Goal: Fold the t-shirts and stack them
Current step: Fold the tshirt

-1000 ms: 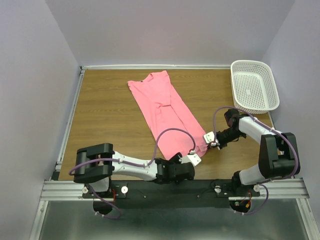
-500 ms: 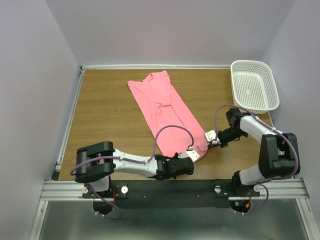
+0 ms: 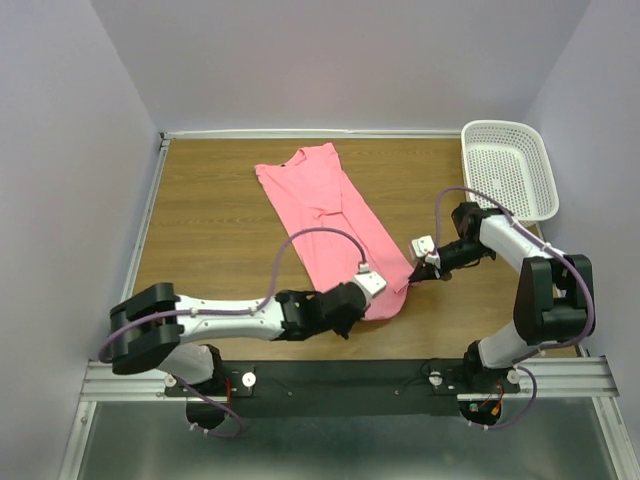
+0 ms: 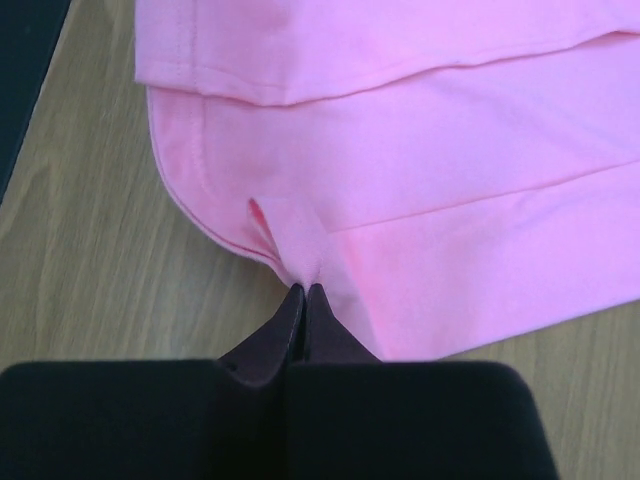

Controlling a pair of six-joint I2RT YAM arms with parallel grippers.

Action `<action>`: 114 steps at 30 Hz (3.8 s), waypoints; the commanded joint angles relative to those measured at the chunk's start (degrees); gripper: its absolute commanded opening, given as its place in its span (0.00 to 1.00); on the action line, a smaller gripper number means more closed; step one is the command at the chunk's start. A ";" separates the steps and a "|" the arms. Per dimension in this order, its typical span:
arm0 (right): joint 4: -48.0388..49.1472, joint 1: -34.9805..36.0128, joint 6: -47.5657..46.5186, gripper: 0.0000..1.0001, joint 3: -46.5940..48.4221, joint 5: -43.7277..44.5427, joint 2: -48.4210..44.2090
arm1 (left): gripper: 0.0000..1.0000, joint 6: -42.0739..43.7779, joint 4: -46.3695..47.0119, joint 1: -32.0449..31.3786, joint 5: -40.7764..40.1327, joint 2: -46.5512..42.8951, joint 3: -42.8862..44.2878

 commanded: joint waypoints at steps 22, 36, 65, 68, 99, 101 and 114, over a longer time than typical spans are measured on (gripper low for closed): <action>25.44 11.83 69.57 0.00 61.70 3.37 39.80 | 0.00 3.18 16.09 49.28 25.80 -4.83 2.38; 31.07 13.15 79.69 0.01 74.03 10.58 49.06 | 0.00 7.05 17.49 56.32 31.07 10.64 10.99; 33.26 13.41 69.76 0.01 33.02 11.81 16.30 | 0.00 -1.29 18.46 46.84 40.04 -11.94 -3.68; 33.88 13.41 69.50 0.01 29.31 12.16 11.89 | 0.00 -3.14 18.81 43.58 38.72 -13.61 -6.14; 35.11 13.50 71.87 0.01 36.84 15.24 16.97 | 0.00 2.65 21.54 53.07 25.80 -3.69 0.97; 35.20 13.50 72.31 0.01 39.30 15.76 19.35 | 0.00 3.36 21.62 53.86 25.63 -1.23 2.38; 36.52 13.50 74.77 0.01 48.10 18.84 26.65 | 0.00 3.54 24.26 57.99 23.60 6.16 5.89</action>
